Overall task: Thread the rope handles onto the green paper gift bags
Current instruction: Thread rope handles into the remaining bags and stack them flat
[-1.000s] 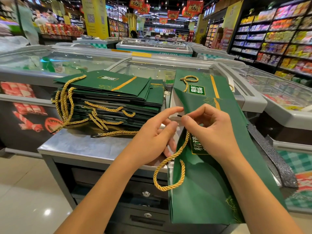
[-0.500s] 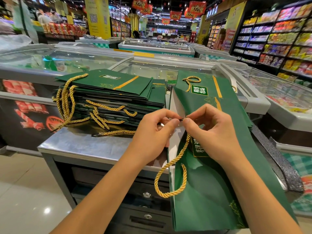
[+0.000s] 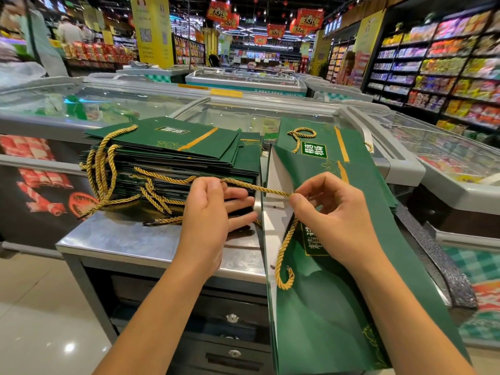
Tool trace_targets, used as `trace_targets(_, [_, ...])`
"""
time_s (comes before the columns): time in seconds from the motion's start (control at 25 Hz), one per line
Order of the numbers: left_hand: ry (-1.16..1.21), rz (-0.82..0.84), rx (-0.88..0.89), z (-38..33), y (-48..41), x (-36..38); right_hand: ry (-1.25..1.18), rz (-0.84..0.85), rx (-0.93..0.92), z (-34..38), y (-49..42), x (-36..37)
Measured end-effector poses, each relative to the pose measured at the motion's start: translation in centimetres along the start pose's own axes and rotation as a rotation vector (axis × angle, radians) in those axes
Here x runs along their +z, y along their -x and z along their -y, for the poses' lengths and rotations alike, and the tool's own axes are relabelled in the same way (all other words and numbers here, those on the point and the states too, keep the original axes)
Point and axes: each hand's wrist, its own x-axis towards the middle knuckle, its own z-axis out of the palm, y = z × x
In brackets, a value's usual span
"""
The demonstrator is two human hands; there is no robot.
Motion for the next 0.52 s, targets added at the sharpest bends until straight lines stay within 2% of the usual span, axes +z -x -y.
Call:
trace_targets(0.16, [-0.127, 0.14, -0.07, 0.11, -0.14, 0.07, -0.005, 0.009, 0.003, -0.02, 0.0, 0.18])
trace_targets(0.36, [-0.118, 0.227, -0.123, -0.12, 0.08, -0.03, 0.036, 0.067, 0.008, -0.58, 0.0, 0.19])
trace_targets(0.52, [-0.221, 0.294, -0.161, -0.45, 0.23, 0.05, 0.045, 0.058, 0.009, -0.77, -0.12, 0.08])
